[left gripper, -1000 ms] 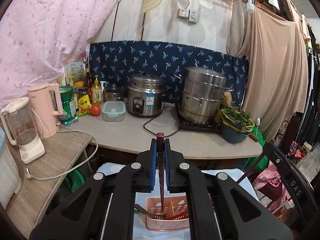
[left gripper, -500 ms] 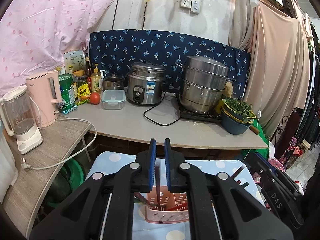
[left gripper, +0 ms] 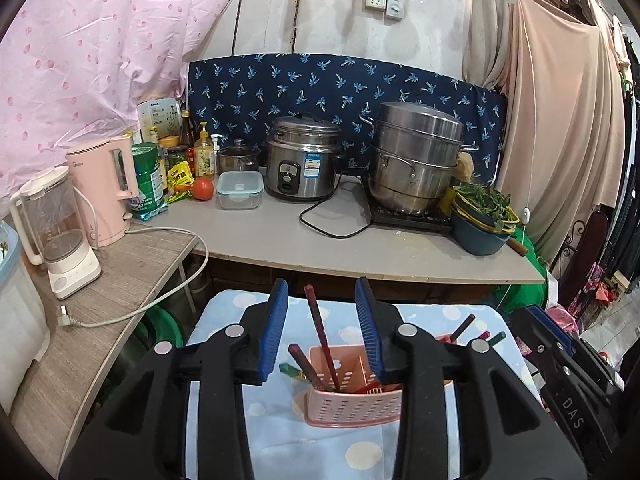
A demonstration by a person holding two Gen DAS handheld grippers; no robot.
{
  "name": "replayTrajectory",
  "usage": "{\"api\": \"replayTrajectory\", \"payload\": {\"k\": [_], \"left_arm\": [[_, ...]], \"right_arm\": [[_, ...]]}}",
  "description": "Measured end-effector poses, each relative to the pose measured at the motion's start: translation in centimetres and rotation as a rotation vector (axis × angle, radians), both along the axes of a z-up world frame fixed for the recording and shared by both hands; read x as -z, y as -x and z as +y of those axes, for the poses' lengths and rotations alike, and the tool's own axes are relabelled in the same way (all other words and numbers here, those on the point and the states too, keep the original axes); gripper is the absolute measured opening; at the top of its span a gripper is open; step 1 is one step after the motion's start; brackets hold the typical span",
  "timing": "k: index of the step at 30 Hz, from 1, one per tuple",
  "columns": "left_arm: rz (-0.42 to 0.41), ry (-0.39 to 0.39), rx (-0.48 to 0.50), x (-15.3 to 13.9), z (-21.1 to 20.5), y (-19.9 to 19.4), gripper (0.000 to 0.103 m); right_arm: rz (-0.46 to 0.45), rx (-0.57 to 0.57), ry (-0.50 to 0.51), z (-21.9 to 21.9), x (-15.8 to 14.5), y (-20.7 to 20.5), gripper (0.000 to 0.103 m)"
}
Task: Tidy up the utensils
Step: 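Open both tools to release the chopsticks in the holder, then move both open tools back down to the last utensils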
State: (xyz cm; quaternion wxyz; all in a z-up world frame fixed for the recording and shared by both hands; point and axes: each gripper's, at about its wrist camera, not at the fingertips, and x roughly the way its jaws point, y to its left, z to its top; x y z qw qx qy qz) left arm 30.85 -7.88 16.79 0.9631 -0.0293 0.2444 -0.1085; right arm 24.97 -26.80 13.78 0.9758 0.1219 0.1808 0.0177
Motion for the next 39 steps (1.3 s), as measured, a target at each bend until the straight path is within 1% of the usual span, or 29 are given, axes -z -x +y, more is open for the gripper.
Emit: {"api": "replayTrajectory", "payload": {"k": [8, 10, 15, 17, 19, 20, 24, 26, 28, 29, 31, 36, 39], "left_arm": [[0.01, -0.012, 0.001, 0.3, 0.4, 2.2, 0.034], [0.012, -0.016, 0.001, 0.4, 0.5, 2.8, 0.039], [0.022, -0.028, 0.01, 1.1, 0.8, 5.0, 0.041], [0.029, -0.035, 0.014, 1.6, 0.9, 5.8, 0.044], [0.038, -0.038, 0.018, 2.4, 1.1, 6.8, 0.05], [0.043, -0.04, 0.02, 2.9, 1.2, 7.3, 0.05], [0.078, -0.056, 0.028, 4.9, 1.5, 9.0, 0.051], [0.095, -0.07, 0.034, 6.0, 1.6, 9.9, 0.051], [0.116, -0.076, 0.041, 7.2, 1.8, 10.9, 0.051], [0.123, -0.078, 0.042, 7.7, 2.0, 11.3, 0.051], [0.143, -0.082, 0.041, 8.9, 2.4, 12.2, 0.051], [0.21, -0.086, 0.043, 12.0, 3.6, 14.0, 0.051], [0.238, -0.085, 0.041, 13.6, 4.2, 15.2, 0.051]], "right_arm": [[0.007, -0.022, -0.002, 0.9, 0.1, 2.9, 0.021], [0.015, -0.028, -0.001, 1.1, 0.3, 3.7, 0.021], [0.042, -0.038, 0.002, 1.6, 1.5, 6.2, 0.022], [0.06, -0.042, 0.004, 1.9, 2.4, 7.3, 0.022], [0.081, -0.047, 0.002, 2.2, 3.4, 8.5, 0.022], [0.093, -0.049, 0.005, 2.4, 3.9, 9.1, 0.022], [0.132, -0.061, 0.012, 3.0, 5.9, 11.3, 0.022], [0.141, -0.063, 0.014, 3.0, 6.3, 11.8, 0.022], [0.18, -0.068, 0.016, 3.4, 8.1, 13.5, 0.022], [0.18, -0.068, 0.016, 3.4, 8.1, 13.5, 0.022], [0.209, -0.08, 0.011, 3.6, 9.2, 14.3, 0.022], [0.272, -0.086, 0.054, 4.8, 12.1, 16.5, 0.022], [0.307, -0.096, 0.067, 5.7, 13.8, 18.0, 0.022]]}}
